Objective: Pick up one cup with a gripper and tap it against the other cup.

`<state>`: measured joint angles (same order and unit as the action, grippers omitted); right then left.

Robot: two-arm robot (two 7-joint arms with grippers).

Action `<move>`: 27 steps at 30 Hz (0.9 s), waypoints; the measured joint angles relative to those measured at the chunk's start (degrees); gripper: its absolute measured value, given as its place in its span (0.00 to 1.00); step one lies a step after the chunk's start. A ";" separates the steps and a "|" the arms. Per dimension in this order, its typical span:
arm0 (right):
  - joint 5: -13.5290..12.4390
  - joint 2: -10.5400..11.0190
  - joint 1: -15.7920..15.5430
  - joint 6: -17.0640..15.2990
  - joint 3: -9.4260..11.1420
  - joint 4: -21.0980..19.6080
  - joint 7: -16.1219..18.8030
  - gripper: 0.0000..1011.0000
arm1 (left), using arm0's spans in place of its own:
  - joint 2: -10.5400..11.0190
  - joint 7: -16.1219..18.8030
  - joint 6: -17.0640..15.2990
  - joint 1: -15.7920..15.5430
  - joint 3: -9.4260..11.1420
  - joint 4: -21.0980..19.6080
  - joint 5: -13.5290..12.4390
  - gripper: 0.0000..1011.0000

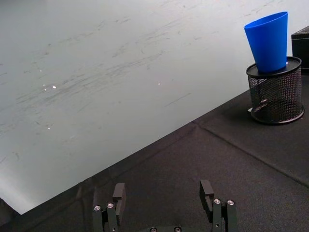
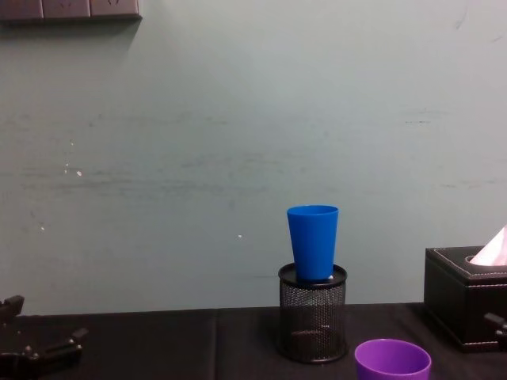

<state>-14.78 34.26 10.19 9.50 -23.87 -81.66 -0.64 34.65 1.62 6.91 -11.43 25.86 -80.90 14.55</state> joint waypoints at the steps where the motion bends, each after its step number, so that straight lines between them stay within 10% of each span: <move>1: -0.16 -0.01 -0.11 0.21 0.16 -0.08 0.26 1.00 | 0.00 0.00 0.00 0.00 0.00 0.00 0.00 0.99; 16: -10.32 2.75 -3.52 5.21 3.10 -1.75 16.71 1.00 | 0.00 0.00 0.00 0.00 0.00 0.00 0.00 0.99; 27: -15.18 3.46 -1.58 2.95 1.74 1.23 30.44 1.00 | 0.00 0.00 0.00 0.00 0.00 0.00 0.00 0.99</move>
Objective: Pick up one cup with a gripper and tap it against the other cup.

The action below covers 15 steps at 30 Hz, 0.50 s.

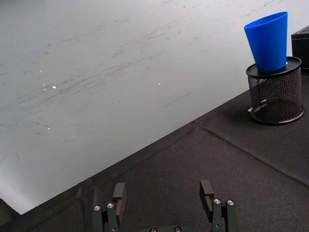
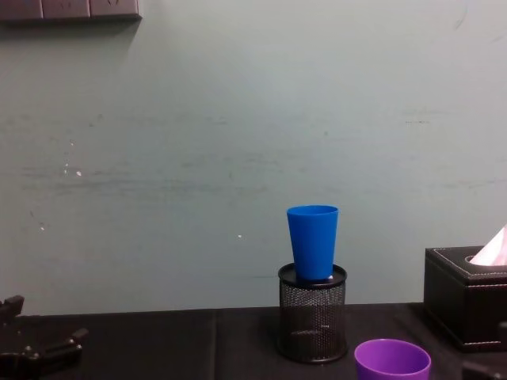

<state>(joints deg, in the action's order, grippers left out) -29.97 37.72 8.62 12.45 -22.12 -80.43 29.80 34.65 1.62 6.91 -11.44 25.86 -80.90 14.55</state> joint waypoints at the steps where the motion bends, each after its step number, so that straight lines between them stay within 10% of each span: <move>1: -0.02 -0.17 0.20 -0.24 -0.13 0.25 0.43 1.00 | 0.00 0.00 0.00 0.00 0.00 0.00 0.00 0.99; 15: 1.68 -3.47 3.93 -2.26 -1.77 5.64 5.41 1.00 | 0.00 0.00 0.00 0.00 0.00 0.00 0.00 0.99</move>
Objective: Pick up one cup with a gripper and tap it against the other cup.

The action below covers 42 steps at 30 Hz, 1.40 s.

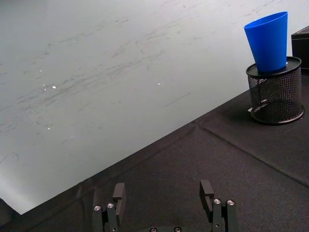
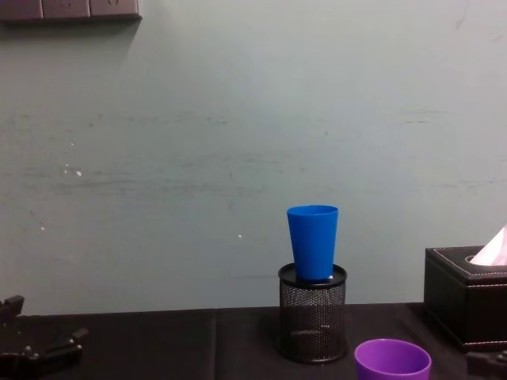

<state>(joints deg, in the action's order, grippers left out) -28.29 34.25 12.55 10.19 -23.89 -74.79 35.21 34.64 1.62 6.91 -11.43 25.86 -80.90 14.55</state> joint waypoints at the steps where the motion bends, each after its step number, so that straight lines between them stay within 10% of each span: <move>1: 0.11 -0.19 0.22 0.01 -0.09 0.36 0.26 1.00 | 0.00 0.00 0.00 0.00 0.00 0.00 0.00 0.99; 42: 3.72 -9.53 10.72 4.99 -2.65 14.80 9.06 1.00 | 0.00 0.00 0.00 0.00 0.00 0.00 0.00 0.99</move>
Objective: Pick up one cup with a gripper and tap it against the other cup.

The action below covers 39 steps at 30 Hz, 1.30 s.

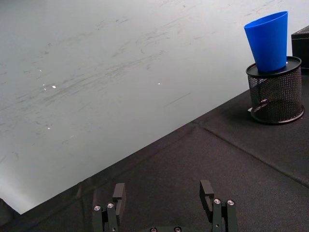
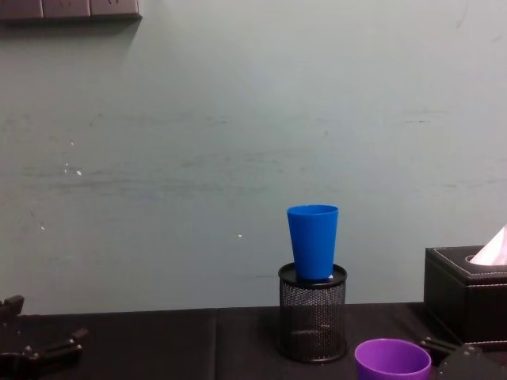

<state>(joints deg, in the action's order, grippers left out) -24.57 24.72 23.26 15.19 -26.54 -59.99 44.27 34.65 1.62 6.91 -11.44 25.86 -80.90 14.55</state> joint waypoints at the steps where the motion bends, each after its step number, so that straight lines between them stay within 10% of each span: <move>1: 0.02 -0.03 0.03 0.02 0.00 0.05 0.00 1.00 | 0.00 0.00 0.00 0.00 0.00 0.00 0.00 0.99; 29: 0.10 -0.12 0.08 0.26 0.09 0.16 -0.07 0.99 | 0.00 0.00 0.00 0.00 0.00 0.00 0.00 0.99; 39: 0.05 -0.10 0.06 0.21 0.09 0.13 -0.10 0.79 | 0.00 0.00 0.00 0.00 0.00 0.00 0.00 0.99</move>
<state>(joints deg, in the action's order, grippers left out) -24.52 24.62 23.32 15.39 -26.46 -59.86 44.17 34.65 1.62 6.91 -11.43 25.86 -80.90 14.55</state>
